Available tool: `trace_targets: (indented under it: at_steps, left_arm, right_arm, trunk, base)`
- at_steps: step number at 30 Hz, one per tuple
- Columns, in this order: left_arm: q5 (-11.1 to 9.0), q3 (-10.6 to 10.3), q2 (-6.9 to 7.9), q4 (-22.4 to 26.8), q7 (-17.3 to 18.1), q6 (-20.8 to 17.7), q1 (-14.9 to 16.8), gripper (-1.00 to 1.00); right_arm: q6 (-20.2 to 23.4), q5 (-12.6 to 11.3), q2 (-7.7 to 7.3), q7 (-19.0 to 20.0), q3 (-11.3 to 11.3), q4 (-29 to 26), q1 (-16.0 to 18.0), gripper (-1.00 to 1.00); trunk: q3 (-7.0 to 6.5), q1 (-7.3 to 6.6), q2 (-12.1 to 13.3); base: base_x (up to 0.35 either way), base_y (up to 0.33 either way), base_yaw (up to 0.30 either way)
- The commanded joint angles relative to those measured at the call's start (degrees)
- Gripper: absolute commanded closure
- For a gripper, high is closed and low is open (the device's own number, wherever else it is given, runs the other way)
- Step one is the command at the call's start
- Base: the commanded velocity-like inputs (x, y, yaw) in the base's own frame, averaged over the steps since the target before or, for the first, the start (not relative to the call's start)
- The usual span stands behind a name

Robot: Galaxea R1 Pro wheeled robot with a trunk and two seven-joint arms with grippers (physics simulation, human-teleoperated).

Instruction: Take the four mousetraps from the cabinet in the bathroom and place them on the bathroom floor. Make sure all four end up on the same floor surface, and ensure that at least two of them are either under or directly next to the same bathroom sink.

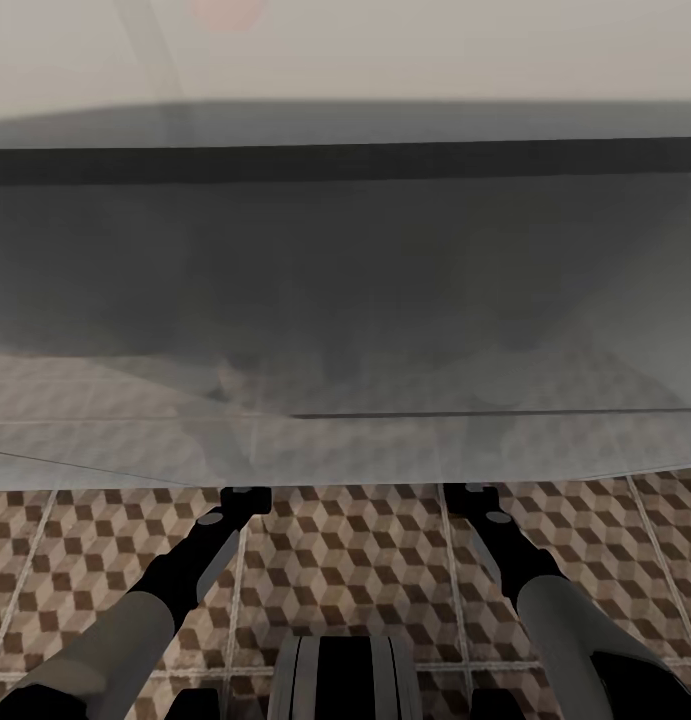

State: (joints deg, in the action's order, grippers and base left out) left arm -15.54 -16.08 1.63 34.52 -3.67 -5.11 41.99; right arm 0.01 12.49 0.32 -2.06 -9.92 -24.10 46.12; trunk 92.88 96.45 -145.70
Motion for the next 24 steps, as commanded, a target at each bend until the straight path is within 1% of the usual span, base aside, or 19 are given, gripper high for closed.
trace_targets:
  at_steps: [1,24]
  left_arm:
    - [-0.4,-0.4,0.07,0.1,-0.4,-0.3,0.0,1.0]
    - [-0.5,-0.4,0.01,-1.5,-0.4,-0.2,0.0,1.0]
  right_arm:
    - [0.0,0.5,0.04,0.0,-0.2,0.0,0.0,1.0]
    - [0.0,0.5,0.04,0.0,-0.3,0.0,0.0,1.0]
  trunk:
    - [0.03,-0.01,0.0]
    - [0.03,-0.01,0.0]
  base:
    - [0.0,0.0,0.0]
    - [0.0,0.0,0.0]
